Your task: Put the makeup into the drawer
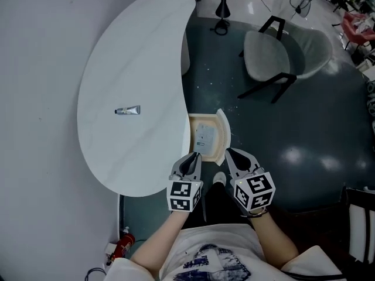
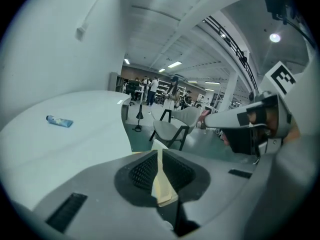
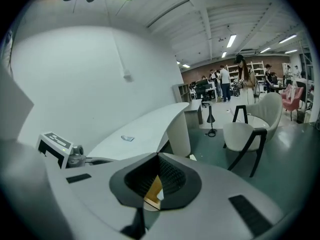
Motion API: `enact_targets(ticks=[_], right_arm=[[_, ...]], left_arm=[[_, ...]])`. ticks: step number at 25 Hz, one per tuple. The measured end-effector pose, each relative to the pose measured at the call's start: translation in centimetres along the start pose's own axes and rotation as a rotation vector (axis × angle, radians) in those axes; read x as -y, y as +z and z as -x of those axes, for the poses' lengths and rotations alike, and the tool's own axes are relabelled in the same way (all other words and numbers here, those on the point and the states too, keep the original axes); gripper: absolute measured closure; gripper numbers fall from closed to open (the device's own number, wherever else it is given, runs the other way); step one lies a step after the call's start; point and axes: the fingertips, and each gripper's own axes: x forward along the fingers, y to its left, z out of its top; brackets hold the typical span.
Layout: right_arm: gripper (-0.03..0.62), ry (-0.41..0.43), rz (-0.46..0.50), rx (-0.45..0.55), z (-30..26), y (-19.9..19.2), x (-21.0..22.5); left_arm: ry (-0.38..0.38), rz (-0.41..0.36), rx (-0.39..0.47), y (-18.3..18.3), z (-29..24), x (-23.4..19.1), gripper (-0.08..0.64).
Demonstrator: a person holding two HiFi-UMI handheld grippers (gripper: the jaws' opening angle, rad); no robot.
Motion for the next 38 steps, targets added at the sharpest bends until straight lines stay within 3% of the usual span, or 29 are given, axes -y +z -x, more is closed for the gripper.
enact_targets(ticks=[11,24,38], right_arm=[[0.572,0.032,0.072,0.1,-0.3,6.4,-10.3],[0.572,0.097,0.161,0.197,-2.2,11.6,-22.6],[0.572,0.077,0.178,0.228,-2.2,12.2,-27.4]], left_arm=[[0.065,-0.065,0.157,7.8,11.2,-7.3,0.492],[0.139,-0.078,0.309,13.0,21.7,-14.7,0.494],[0.162,-0.099,0.379,14.3,27.5,-17.9,0.511]])
